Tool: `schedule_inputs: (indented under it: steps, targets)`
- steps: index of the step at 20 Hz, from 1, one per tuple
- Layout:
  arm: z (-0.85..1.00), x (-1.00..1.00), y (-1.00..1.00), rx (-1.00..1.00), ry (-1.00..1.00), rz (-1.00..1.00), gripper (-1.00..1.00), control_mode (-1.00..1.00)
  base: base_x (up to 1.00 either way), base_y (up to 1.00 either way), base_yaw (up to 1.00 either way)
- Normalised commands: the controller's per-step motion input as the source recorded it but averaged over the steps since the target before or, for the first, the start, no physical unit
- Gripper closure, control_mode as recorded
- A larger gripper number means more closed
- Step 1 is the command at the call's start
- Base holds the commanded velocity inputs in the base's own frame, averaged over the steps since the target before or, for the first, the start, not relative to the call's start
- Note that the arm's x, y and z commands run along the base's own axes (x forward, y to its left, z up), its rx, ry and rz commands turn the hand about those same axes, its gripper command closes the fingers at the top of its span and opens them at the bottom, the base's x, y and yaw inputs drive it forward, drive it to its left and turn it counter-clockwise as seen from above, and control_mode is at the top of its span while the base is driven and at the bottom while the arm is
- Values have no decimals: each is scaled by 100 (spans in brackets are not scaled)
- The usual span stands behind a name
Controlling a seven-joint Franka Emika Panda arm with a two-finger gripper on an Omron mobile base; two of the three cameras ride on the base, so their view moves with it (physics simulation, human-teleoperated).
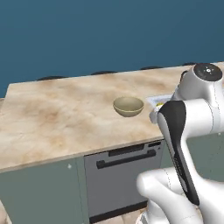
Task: Pick the corns from the cabinet and place them in one bowl. Pick the mushroom from the sink and place it in the other bowl.
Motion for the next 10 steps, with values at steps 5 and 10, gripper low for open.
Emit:
schedule_inputs:
  steps: [5,10]
  targets:
    - [0,0,0,0,0,0,100,100,44,-30,21]
    - [0,0,0,0,0,0,100,100,28,-40,9]
